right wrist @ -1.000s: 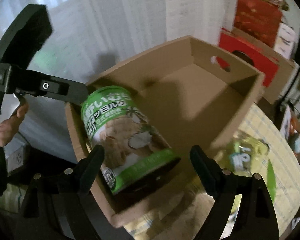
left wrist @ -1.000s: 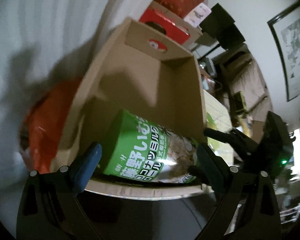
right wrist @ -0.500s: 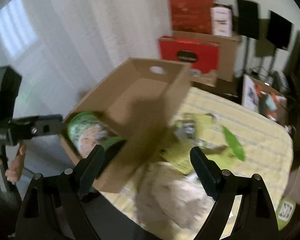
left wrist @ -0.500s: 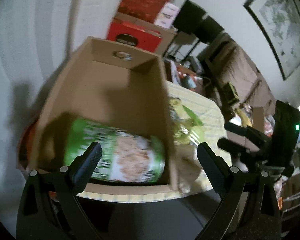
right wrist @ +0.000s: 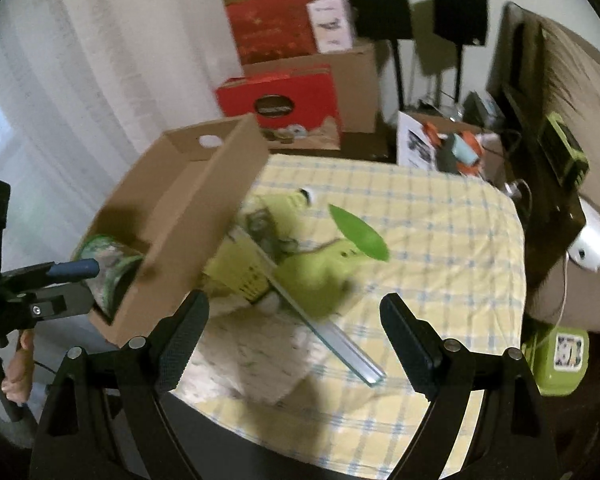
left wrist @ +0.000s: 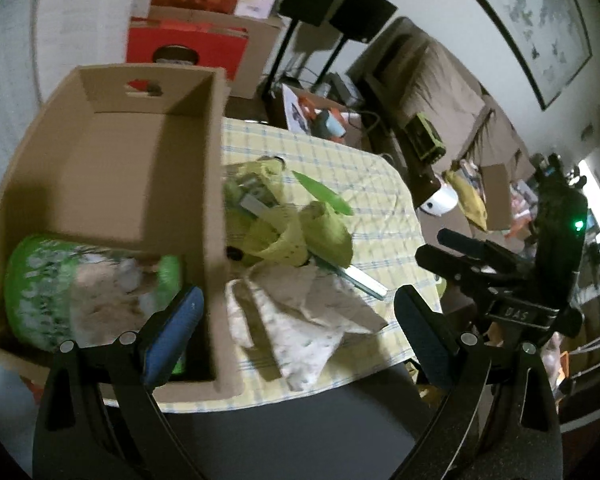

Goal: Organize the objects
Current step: 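Move the left tool toward the lime-green dustpan on the table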

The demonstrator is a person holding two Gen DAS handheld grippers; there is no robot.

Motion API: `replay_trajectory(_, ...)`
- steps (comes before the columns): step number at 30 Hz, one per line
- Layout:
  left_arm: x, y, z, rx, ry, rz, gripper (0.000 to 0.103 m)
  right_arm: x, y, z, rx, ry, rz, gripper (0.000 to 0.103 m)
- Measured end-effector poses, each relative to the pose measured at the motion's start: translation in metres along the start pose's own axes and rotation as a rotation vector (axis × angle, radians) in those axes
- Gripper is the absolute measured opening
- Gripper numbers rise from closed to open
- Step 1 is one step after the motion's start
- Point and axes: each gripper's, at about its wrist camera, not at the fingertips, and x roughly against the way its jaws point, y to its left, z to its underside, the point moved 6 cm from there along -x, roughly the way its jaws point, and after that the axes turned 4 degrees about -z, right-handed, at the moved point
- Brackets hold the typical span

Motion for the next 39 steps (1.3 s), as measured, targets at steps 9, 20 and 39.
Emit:
replay_trajectory(9,-0.037,-0.036,-0.019,-0.037,0.039,0.008,0.096,-0.02,-0.03,0.024,-0.058,0.014,0.024,0.089)
replay_trajectory(20,-0.104,-0.071,-0.038,-0.156,0.135,-0.09,0.096,-0.039,-0.048,0.045,-0.086,0.028,0.056,0.089)
replay_trajectory(39,-0.198,-0.087,-0.04,-0.298,0.254,-0.297,0.096,-0.047,-0.068,0.072,-0.129,0.053,0.061,0.089)
